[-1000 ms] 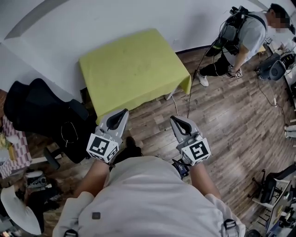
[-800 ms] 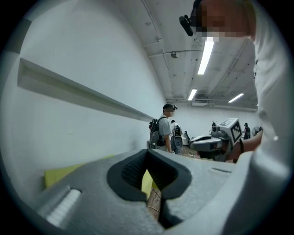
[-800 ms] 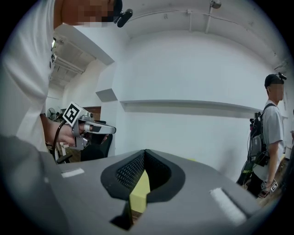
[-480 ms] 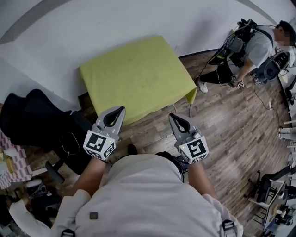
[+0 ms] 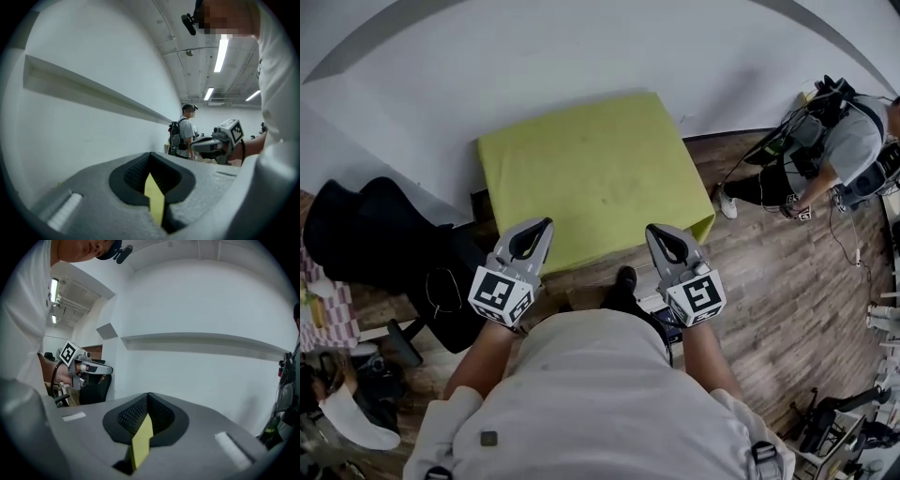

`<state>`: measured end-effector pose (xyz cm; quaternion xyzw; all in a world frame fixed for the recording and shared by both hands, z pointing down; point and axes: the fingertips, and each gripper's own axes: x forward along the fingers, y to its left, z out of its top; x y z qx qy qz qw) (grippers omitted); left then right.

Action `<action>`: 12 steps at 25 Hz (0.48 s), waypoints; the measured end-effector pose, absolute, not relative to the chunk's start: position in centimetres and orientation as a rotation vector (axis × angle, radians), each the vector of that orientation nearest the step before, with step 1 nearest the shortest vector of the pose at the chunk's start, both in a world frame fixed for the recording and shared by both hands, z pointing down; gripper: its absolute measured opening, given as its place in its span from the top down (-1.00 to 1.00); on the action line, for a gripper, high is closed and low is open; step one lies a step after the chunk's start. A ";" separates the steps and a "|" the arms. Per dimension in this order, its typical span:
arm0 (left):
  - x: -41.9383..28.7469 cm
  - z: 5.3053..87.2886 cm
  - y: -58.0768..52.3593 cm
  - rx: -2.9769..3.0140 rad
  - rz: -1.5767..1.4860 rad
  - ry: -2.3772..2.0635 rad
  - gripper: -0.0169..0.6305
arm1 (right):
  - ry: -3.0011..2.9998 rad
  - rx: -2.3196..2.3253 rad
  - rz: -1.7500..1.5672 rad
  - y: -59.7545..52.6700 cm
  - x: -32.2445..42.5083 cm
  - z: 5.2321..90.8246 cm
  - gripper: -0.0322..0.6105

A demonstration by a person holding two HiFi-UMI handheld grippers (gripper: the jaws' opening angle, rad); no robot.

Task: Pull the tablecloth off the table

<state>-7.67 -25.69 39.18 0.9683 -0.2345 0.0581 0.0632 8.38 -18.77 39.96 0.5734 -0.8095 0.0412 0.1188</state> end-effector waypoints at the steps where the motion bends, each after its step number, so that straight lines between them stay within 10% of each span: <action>1: -7.1 39.3 -26.2 2.909 0.173 -0.739 0.94 | -2.385 1.655 0.120 -19.7 9.2 40.1 0.87; 12: 1.9 39.0 -29.2 2.797 0.162 -1.032 0.93 | -2.534 1.374 0.108 -26.8 20.2 40.9 0.87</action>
